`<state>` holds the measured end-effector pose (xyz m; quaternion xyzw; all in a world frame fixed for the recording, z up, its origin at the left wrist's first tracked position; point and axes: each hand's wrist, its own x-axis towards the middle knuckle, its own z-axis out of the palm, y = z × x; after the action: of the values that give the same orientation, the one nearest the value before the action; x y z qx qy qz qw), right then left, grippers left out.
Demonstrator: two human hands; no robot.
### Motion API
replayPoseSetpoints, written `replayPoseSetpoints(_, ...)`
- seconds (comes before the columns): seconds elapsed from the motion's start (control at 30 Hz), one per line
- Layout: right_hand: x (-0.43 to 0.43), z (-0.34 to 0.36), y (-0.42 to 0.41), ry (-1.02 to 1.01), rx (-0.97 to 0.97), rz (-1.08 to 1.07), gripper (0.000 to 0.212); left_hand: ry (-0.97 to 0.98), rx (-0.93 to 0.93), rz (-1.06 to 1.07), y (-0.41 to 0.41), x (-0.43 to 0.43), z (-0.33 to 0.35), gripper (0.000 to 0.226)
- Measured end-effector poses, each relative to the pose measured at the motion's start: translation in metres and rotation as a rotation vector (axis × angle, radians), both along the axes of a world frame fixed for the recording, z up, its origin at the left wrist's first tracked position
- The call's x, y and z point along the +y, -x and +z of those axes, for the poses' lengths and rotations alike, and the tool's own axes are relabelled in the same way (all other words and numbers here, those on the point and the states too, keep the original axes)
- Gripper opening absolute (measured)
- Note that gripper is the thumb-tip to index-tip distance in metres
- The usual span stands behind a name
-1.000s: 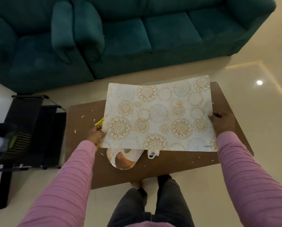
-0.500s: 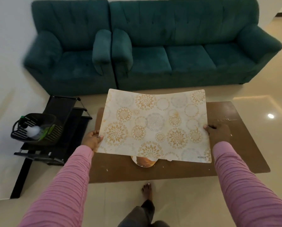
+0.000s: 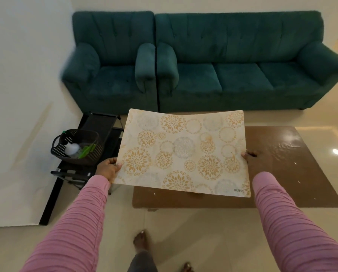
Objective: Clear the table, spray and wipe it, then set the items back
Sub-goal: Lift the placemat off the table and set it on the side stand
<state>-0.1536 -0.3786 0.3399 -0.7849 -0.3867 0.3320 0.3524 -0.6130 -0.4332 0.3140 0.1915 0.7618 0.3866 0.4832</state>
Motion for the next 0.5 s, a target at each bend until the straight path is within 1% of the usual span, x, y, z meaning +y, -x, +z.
replayPoseSetpoints(0.07,0.005,0.0,0.028,0.016,0.012,0.011,0.02,-0.003,0.006,0.004,0.029,-0.004,0.002,0.016)
replayPoseSetpoints(0.2,0.016,0.001,0.095,0.019,-0.073,0.063,0.017,-0.003,0.006,0.012,0.101,-0.005,0.005,0.015)
replayPoseSetpoints(0.27,0.022,0.0,0.137,0.007,-0.083,0.088,0.017,-0.006,0.016,0.008,0.144,-0.004,0.005,0.014)
replayPoseSetpoints(0.33,0.031,-0.001,0.177,-0.007,-0.089,0.106,0.024,-0.018,0.045,-0.016,0.185,-0.003,0.006,0.017)
replayPoseSetpoints(0.4,0.039,-0.003,0.219,-0.008,-0.141,0.139,0.029,-0.019,0.09,-0.021,0.229,-0.003,0.006,0.023)
replayPoseSetpoints(0.5,0.045,-0.006,0.273,0.02,-0.13,0.157,0.03,0.018,0.125,-0.041,0.288,-0.001,0.005,0.018)
